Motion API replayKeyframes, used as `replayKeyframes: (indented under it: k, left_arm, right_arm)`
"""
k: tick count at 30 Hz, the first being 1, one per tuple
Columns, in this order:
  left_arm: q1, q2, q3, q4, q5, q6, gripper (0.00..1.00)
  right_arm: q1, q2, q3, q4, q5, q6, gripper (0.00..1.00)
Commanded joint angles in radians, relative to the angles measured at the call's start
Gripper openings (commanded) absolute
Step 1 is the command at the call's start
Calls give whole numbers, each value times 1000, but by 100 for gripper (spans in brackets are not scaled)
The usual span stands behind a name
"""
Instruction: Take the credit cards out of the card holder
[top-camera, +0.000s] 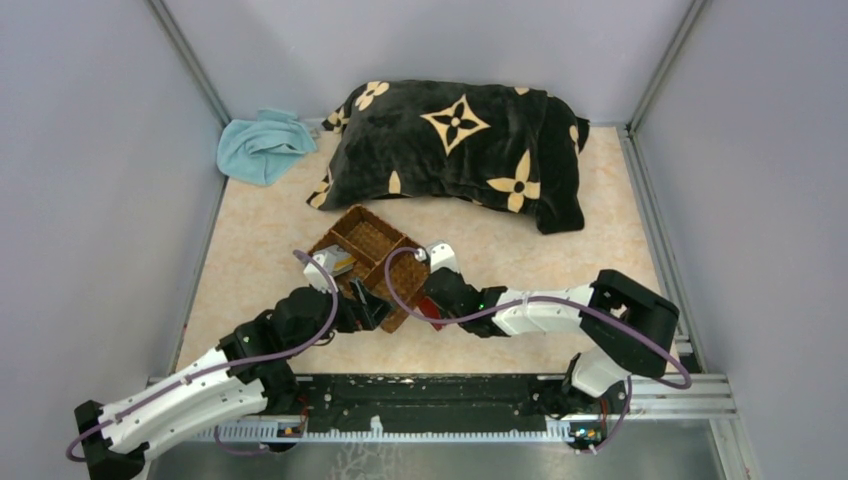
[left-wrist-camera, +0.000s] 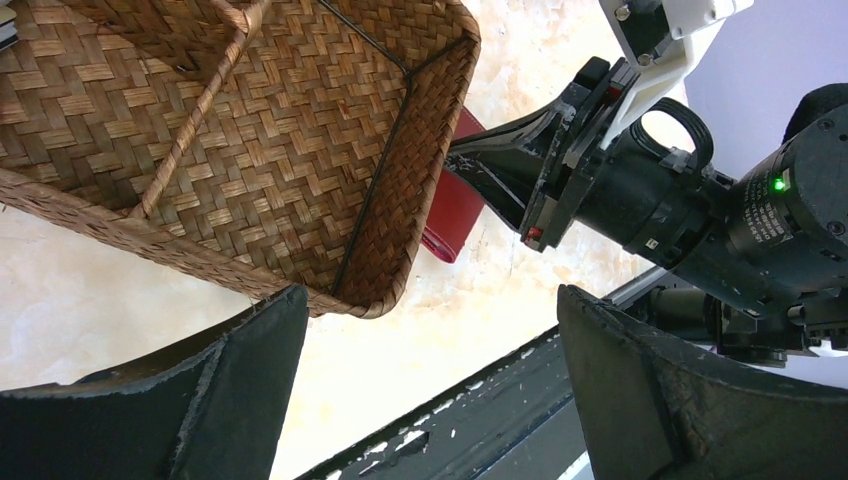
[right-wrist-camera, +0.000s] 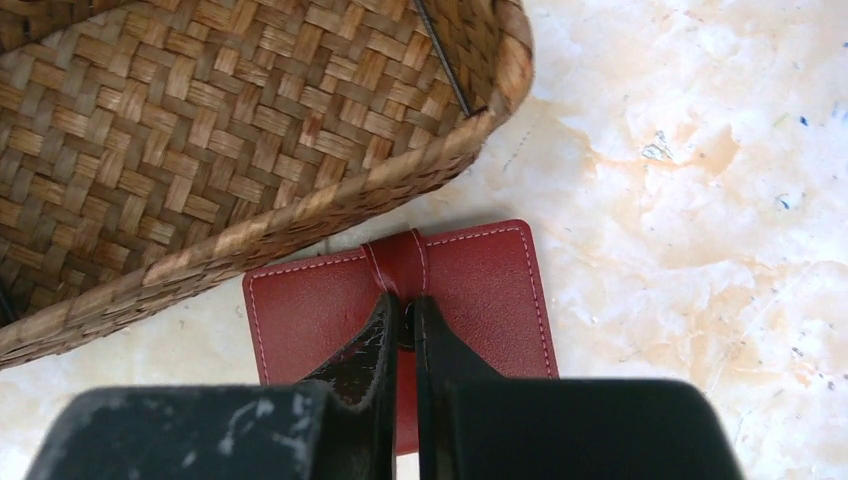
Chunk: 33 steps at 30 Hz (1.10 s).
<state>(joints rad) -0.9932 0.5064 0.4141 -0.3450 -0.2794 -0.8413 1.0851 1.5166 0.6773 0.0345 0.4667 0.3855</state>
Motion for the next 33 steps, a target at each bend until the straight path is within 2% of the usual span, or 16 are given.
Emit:
replayKeyframes:
  k: [1,4,8,19,24,33]
  left_arm:
    - [-7,1,3,-7,-15,8,99]
    - [-7,11,7,-4,0,9,99]
    - [-8,15,-6,21,25,4,99]
    - [-9,127,13,149,100,25,99]
    - [-10,210,16,251,166,35,99]
    - [-50,319,20,381,160,-9,99]
  right_arm:
    - [-9,-27,-3,-118,78,25,0]
    - [-58,-102,-21,-134,51,54,0]
    - [-123,-220,-42,-124,-72,70,0]
    - [-256,-461,22,-242,-333,216,0]
    - [-272,-542,93,-329,-329,197,0]
    - [-272,-619,92,-380,-331,192,0]
